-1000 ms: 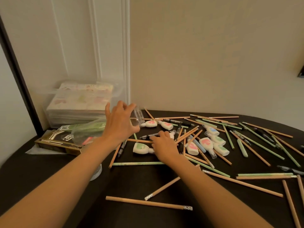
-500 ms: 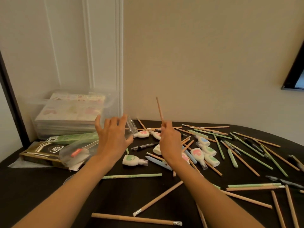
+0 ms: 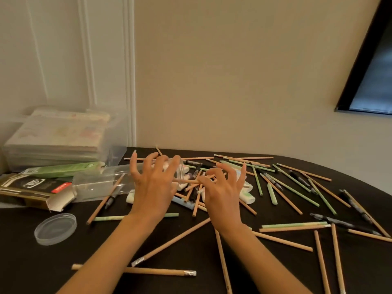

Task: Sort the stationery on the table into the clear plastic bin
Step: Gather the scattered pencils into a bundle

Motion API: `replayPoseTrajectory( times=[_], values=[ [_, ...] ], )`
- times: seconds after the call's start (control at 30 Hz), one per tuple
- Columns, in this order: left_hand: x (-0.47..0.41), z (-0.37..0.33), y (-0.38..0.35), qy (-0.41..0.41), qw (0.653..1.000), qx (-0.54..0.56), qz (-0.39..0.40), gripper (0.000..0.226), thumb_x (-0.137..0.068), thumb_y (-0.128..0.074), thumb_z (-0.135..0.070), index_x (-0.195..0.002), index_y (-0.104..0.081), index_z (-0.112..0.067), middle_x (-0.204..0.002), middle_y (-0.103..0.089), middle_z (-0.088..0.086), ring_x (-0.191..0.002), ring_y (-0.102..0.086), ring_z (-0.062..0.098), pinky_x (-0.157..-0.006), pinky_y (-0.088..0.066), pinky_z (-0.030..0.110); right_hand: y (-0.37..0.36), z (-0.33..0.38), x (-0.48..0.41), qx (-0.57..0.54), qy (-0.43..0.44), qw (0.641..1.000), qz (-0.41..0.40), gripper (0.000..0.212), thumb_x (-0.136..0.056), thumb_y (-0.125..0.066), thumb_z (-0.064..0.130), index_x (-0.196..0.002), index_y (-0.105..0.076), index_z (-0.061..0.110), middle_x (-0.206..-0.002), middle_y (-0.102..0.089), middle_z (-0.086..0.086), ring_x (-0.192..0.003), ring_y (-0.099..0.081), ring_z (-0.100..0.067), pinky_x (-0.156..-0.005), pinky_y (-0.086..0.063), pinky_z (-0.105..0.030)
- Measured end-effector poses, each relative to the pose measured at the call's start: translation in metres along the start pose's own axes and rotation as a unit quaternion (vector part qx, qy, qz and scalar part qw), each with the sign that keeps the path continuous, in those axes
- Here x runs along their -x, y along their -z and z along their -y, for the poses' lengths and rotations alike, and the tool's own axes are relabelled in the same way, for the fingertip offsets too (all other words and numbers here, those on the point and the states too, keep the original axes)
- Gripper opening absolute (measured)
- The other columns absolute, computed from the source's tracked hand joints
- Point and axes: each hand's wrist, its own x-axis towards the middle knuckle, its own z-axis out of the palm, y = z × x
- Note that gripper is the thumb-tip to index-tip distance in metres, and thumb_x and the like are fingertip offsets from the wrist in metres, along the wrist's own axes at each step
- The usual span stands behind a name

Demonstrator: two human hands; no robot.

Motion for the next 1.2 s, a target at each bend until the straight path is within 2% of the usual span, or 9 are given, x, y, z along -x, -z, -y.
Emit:
replayPoseTrajectory(
  times=[0.2, 0.33, 0.53, 0.67, 0.73, 0.9, 1.0, 1.1, 1.2],
  values=[
    [0.004, -0.016, -0.013, -0.059, 0.998, 0.015, 0.017, 0.081, -0.037, -0.093, -0.021, -0.112, -0.063, -0.019, -0.104, -0.065, 0.009, -0.105, -0.059, 0.032, -0.103, -0.013, 0.051, -0.006, -0.017, 0.008, -0.009, 0.014, 0.999, -0.030, 0.028, -0.060, -0.083, 0.012, -0.080, -0.071, 0.027, -0.124, -0.048, -0.005, -0.127, -0.033, -0.030, -0.111, -0.002, -0.049],
    [0.005, -0.020, -0.017, -0.074, 0.997, 0.023, 0.013, 0.082, -0.040, -0.092, -0.022, -0.115, -0.059, -0.021, -0.105, -0.065, 0.008, -0.109, -0.049, 0.027, -0.106, -0.010, 0.050, -0.009, -0.027, -0.004, -0.019, -0.011, 0.996, -0.087, 0.009, -0.075, -0.068, 0.024, -0.084, -0.071, 0.026, -0.129, -0.041, -0.006, -0.128, -0.030, -0.031, -0.108, -0.008, -0.054],
    [0.005, -0.028, -0.013, -0.077, 0.997, 0.027, 0.011, 0.078, -0.039, -0.093, -0.018, -0.112, -0.064, -0.018, -0.103, -0.066, 0.010, -0.102, -0.062, 0.032, -0.103, -0.014, 0.050, -0.016, -0.030, -0.005, -0.137, -0.052, 0.989, -0.017, 0.059, -0.070, -0.080, 0.011, -0.120, -0.051, 0.022, -0.136, -0.026, -0.007, -0.125, -0.041, -0.033, -0.092, -0.043, -0.063],
    [0.005, -0.032, -0.008, -0.062, 0.997, 0.032, 0.020, 0.078, -0.039, -0.092, -0.016, -0.112, -0.065, -0.015, -0.103, -0.066, 0.011, -0.100, -0.063, 0.032, -0.103, -0.013, 0.050, -0.012, -0.026, -0.005, -0.106, -0.038, 0.991, -0.073, 0.023, -0.070, -0.079, 0.008, -0.088, -0.068, 0.014, -0.130, -0.036, -0.008, -0.122, -0.033, -0.025, -0.097, -0.037, -0.063],
    [0.005, -0.032, -0.008, -0.058, 0.997, 0.033, 0.026, 0.079, -0.038, -0.093, -0.017, -0.111, -0.065, -0.015, -0.102, -0.066, 0.011, -0.100, -0.064, 0.032, -0.103, -0.013, 0.050, -0.011, -0.025, -0.004, -0.145, -0.068, 0.986, -0.049, 0.013, -0.076, -0.074, 0.007, -0.084, -0.066, 0.014, -0.132, -0.042, -0.008, -0.123, -0.037, -0.022, -0.098, -0.042, -0.052],
    [0.009, -0.030, -0.014, -0.045, 0.997, 0.037, 0.050, 0.073, -0.042, -0.092, -0.020, -0.111, -0.066, -0.016, -0.099, -0.066, 0.008, -0.098, -0.065, 0.029, -0.101, -0.014, 0.051, -0.006, -0.021, -0.005, -0.363, -0.259, 0.888, 0.111, 0.035, -0.093, -0.048, 0.006, -0.125, -0.043, 0.019, -0.130, -0.046, 0.003, -0.113, -0.040, 0.000, -0.090, -0.035, -0.009],
    [0.009, -0.025, -0.016, -0.021, 0.998, 0.035, 0.056, 0.075, -0.042, -0.092, -0.021, -0.112, -0.066, -0.014, -0.100, -0.066, 0.010, -0.098, -0.064, 0.032, -0.102, -0.013, 0.050, 0.000, -0.025, -0.012, -0.423, -0.360, 0.829, 0.062, 0.035, -0.095, -0.045, 0.009, -0.129, -0.043, 0.019, -0.121, -0.045, 0.009, -0.115, -0.041, -0.004, -0.096, -0.035, -0.022],
    [0.008, -0.023, -0.017, 0.009, 0.998, 0.028, 0.059, 0.080, -0.038, -0.093, -0.016, -0.112, -0.065, -0.012, -0.100, -0.065, 0.013, -0.096, -0.064, 0.034, -0.101, -0.013, 0.050, 0.001, -0.017, -0.011, -0.460, -0.403, 0.772, 0.171, 0.019, -0.098, -0.040, 0.023, -0.108, -0.055, 0.019, -0.103, -0.052, 0.006, -0.100, -0.048, -0.008, -0.090, -0.039, -0.028],
    [0.006, -0.022, -0.021, 0.017, 0.997, 0.013, 0.071, 0.081, -0.034, -0.094, -0.016, -0.110, -0.066, -0.012, -0.096, -0.066, 0.014, -0.092, -0.065, 0.035, -0.099, -0.015, 0.050, 0.007, -0.004, -0.012, -0.540, -0.392, 0.714, 0.210, 0.030, -0.099, -0.037, 0.018, -0.123, -0.054, 0.012, -0.118, -0.058, -0.003, -0.115, -0.053, -0.015, -0.097, -0.041, -0.028]
  ],
)
